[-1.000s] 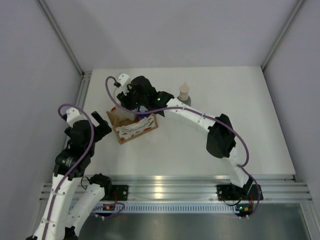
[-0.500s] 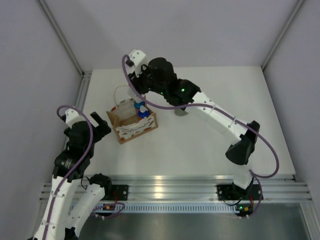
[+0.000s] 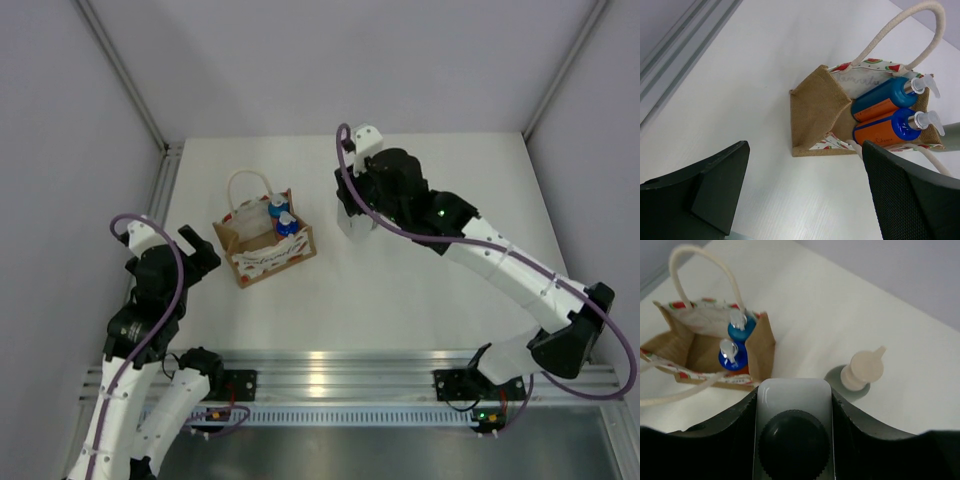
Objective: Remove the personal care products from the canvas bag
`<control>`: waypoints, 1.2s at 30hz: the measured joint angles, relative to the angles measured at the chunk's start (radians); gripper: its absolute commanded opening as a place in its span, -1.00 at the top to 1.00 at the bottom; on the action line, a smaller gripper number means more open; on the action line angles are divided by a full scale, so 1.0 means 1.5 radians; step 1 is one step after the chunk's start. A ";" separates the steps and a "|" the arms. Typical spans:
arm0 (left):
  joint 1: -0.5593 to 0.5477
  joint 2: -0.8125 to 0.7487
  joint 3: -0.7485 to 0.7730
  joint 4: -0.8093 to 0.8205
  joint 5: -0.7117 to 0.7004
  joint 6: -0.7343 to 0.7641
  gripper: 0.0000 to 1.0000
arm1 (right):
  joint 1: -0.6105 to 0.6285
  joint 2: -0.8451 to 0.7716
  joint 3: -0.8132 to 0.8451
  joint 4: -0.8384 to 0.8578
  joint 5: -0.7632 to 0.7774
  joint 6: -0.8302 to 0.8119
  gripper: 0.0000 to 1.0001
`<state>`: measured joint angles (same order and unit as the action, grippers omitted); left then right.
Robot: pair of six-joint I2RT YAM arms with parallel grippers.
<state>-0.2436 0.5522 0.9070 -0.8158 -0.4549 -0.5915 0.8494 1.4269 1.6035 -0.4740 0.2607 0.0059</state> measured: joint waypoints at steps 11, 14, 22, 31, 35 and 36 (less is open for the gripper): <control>0.000 -0.011 0.000 0.000 -0.016 0.000 -0.97 | -0.010 -0.096 -0.465 0.134 -0.004 0.127 1.00; 0.000 0.000 0.000 0.000 -0.017 0.001 -0.97 | -0.011 -0.124 -0.511 0.187 -0.004 0.140 1.00; 0.000 0.005 0.000 0.000 -0.016 0.001 -0.97 | -0.026 -0.091 -0.512 0.250 -0.003 0.143 1.00; 0.000 -0.006 0.000 0.000 -0.017 0.001 -0.97 | -0.040 0.016 -0.353 0.109 -0.013 0.136 1.00; 0.000 -0.013 0.000 0.000 -0.017 0.001 -0.96 | -0.044 0.048 -0.288 0.022 -0.028 0.128 1.00; 0.000 -0.013 0.000 0.000 -0.016 0.001 -0.97 | -0.044 0.057 -0.272 0.003 -0.032 0.124 1.00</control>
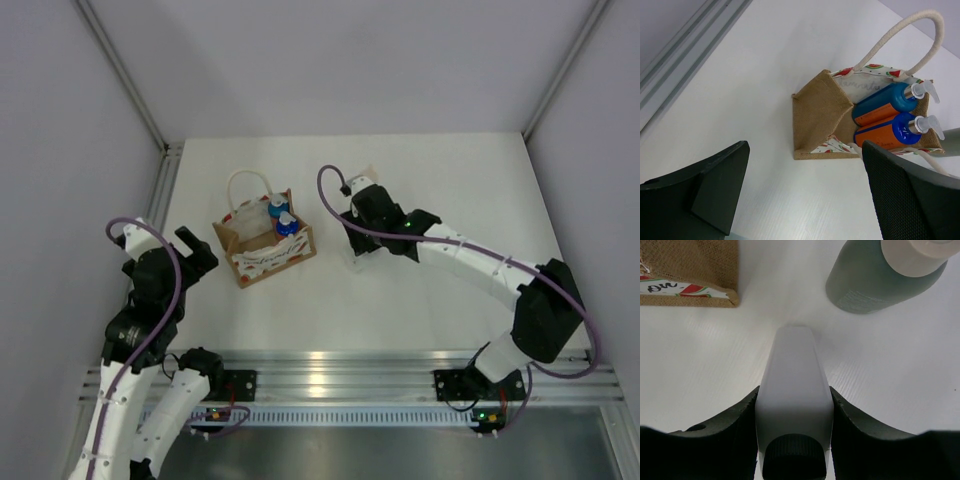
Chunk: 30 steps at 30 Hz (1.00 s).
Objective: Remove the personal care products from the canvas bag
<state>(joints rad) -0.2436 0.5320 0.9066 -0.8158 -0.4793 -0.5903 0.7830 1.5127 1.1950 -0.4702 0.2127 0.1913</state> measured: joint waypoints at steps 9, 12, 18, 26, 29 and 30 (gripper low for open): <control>0.000 -0.001 0.000 0.000 0.000 0.000 -0.97 | -0.023 0.106 0.134 -0.090 -0.036 -0.035 1.00; 0.000 -0.004 0.000 0.000 0.000 0.000 -0.97 | -0.027 0.138 0.165 -0.099 -0.037 -0.046 0.78; 0.000 -0.006 0.000 0.000 0.000 0.000 -0.96 | -0.031 0.166 0.204 -0.126 -0.043 -0.060 0.00; 0.000 -0.009 0.000 0.000 0.002 0.000 -0.97 | -0.034 0.162 0.231 -0.140 -0.051 -0.070 -0.67; 0.000 -0.009 0.000 0.000 0.002 0.000 -0.97 | -0.035 0.148 0.235 -0.141 -0.051 -0.077 -0.73; 0.000 -0.008 0.000 0.000 0.002 -0.001 -0.97 | -0.035 0.139 0.236 -0.142 -0.050 -0.076 -0.74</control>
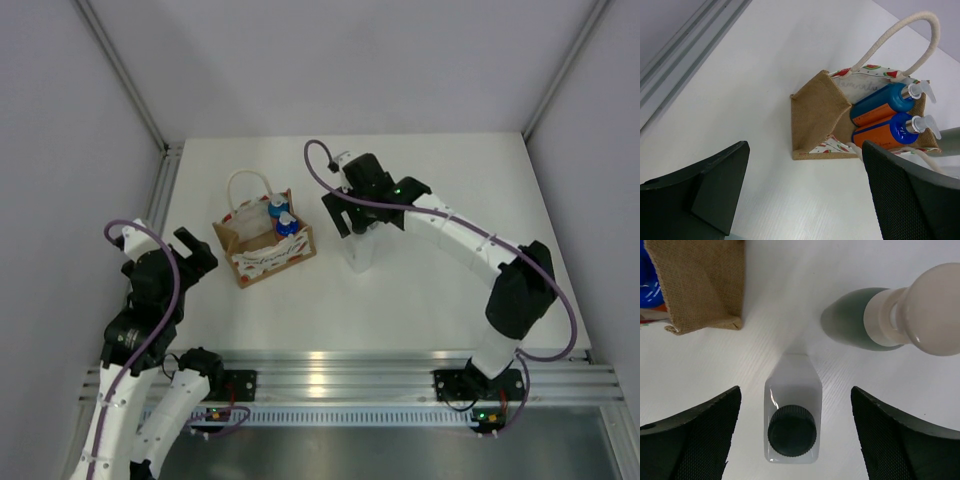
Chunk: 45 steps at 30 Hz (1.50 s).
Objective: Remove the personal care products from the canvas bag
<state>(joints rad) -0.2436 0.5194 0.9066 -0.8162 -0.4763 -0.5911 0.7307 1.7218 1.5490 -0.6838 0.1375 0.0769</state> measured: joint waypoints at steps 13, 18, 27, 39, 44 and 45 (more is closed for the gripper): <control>0.000 0.196 0.007 0.014 0.023 -0.081 -0.96 | 0.023 -0.151 -0.008 0.206 -0.007 0.028 -0.99; 0.000 0.297 0.018 0.038 0.028 -0.093 -0.96 | 0.030 -0.142 0.023 0.245 -0.113 0.028 -0.86; 0.000 0.324 -0.005 0.095 0.034 -0.094 -0.85 | 0.087 0.044 0.165 0.147 -0.134 -0.050 -0.41; 0.000 0.354 -0.025 0.128 0.049 -0.090 -0.87 | 0.095 0.229 0.322 0.023 -0.140 -0.104 -0.14; 0.000 0.354 -0.039 0.136 0.065 -0.090 -0.90 | 0.098 0.242 0.333 -0.004 -0.140 -0.112 -0.09; 0.000 0.354 -0.040 0.136 0.067 -0.090 -0.92 | 0.099 0.245 0.334 -0.004 -0.140 -0.114 -0.10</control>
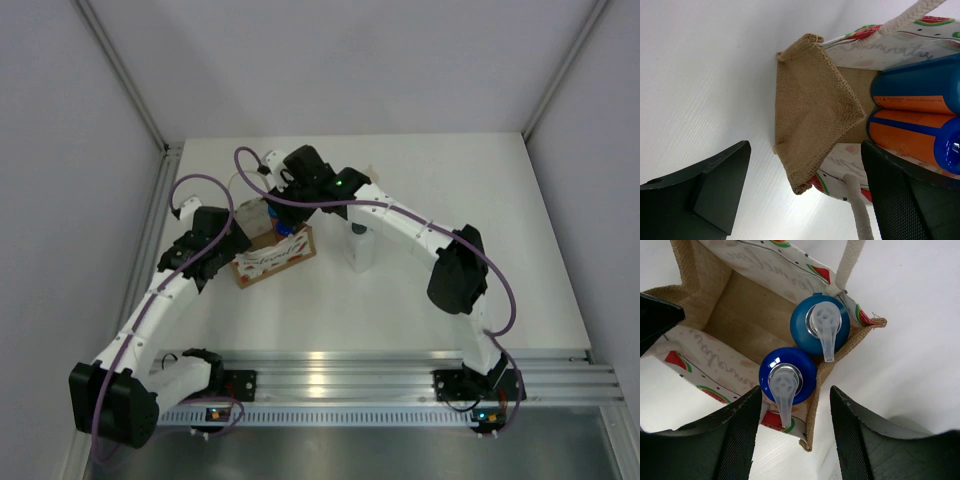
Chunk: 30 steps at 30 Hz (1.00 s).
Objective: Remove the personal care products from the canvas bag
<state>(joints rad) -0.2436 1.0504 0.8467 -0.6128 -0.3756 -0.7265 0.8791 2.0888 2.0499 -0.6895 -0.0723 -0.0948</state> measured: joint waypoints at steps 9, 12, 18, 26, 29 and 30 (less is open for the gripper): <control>0.000 -0.002 -0.008 0.009 0.013 0.000 -0.97 | 0.016 0.032 0.001 -0.006 0.012 -0.024 -0.08; 0.000 -0.006 -0.013 0.009 0.013 0.001 -0.97 | 0.024 0.034 0.007 -0.009 0.023 -0.031 -0.11; 0.000 -0.007 -0.015 0.010 0.016 0.002 -0.97 | 0.043 0.034 0.026 -0.009 0.080 -0.040 -0.17; 0.000 -0.007 -0.015 0.010 0.023 0.005 -0.97 | 0.055 0.033 0.031 -0.011 0.079 -0.040 -0.18; 0.000 -0.008 -0.015 0.010 0.026 0.009 -0.97 | 0.055 0.033 0.031 -0.017 0.071 -0.039 -0.16; 0.000 -0.009 -0.015 0.011 0.026 0.010 -0.97 | 0.055 0.033 0.031 -0.019 0.070 -0.039 -0.16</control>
<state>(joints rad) -0.2436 1.0367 0.8242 -0.5968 -0.3370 -0.7116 0.9619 2.1384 2.0964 -0.7181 0.0322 -0.1528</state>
